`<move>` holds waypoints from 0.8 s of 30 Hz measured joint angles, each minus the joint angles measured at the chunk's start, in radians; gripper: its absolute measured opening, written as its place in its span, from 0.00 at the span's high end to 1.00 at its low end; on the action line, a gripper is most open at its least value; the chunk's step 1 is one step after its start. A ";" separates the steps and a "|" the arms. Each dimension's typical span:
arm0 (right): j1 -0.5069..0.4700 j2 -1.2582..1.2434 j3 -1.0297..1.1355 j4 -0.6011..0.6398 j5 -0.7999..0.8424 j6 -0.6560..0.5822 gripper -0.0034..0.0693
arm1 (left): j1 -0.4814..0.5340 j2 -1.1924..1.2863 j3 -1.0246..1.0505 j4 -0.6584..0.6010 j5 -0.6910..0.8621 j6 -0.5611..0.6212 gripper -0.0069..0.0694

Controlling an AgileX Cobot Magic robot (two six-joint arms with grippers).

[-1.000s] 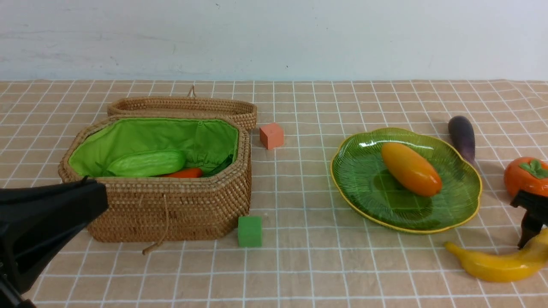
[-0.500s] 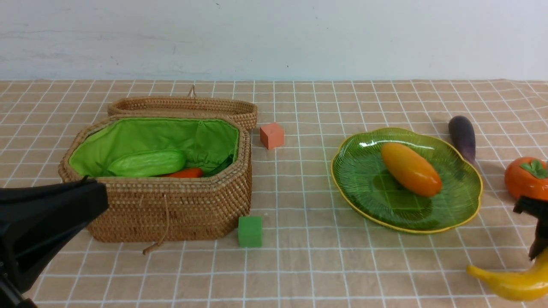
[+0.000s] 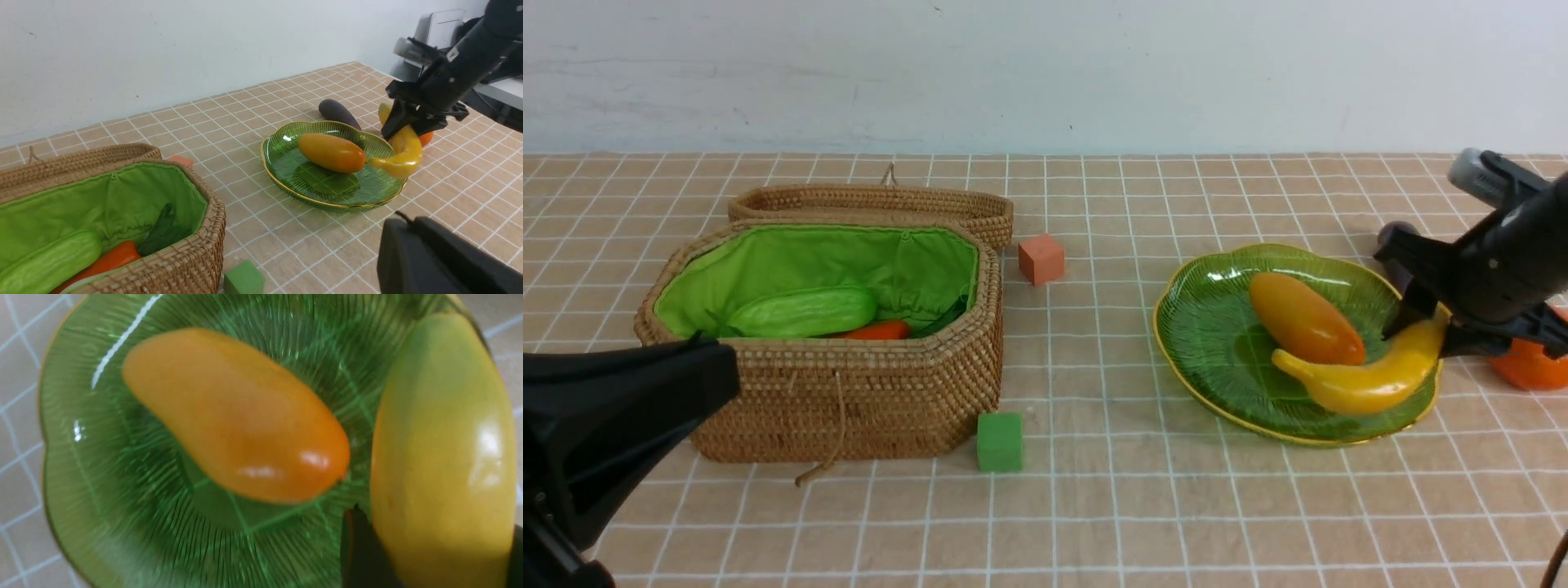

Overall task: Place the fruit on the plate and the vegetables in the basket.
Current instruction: Use the right arm to grab a banana and put it into the right plate, then grab a tomato with your right arm and place it on the plate on the right.

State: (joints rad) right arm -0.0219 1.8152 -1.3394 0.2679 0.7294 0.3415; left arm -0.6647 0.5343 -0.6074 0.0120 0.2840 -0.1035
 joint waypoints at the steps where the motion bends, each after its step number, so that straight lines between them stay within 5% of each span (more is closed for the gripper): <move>1: 0.000 0.023 -0.017 0.001 0.001 0.000 0.51 | 0.000 0.000 0.000 -0.003 0.001 0.000 0.91; 7: -0.001 0.077 -0.085 -0.002 0.001 0.000 0.19 | 0.000 0.000 0.000 -0.012 0.013 0.000 0.91; 10: -0.009 0.071 -0.128 -0.031 0.051 -0.008 0.11 | 0.000 0.000 0.000 -0.012 0.015 0.000 0.91; 14: -0.029 0.040 -0.196 -0.140 0.143 -0.042 0.12 | 0.000 0.000 0.000 -0.012 0.015 0.000 0.91; 18: -0.117 0.012 -0.230 -0.329 0.220 -0.039 0.24 | 0.000 0.000 0.000 -0.012 0.015 0.000 0.91; 24: -0.296 0.076 -0.230 -0.249 0.202 -0.087 0.30 | 0.000 0.000 0.000 -0.012 0.015 0.003 0.91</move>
State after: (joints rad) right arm -0.3176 1.8907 -1.5690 0.0193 0.9318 0.2547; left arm -0.6647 0.5343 -0.6074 0.0000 0.2993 -0.1001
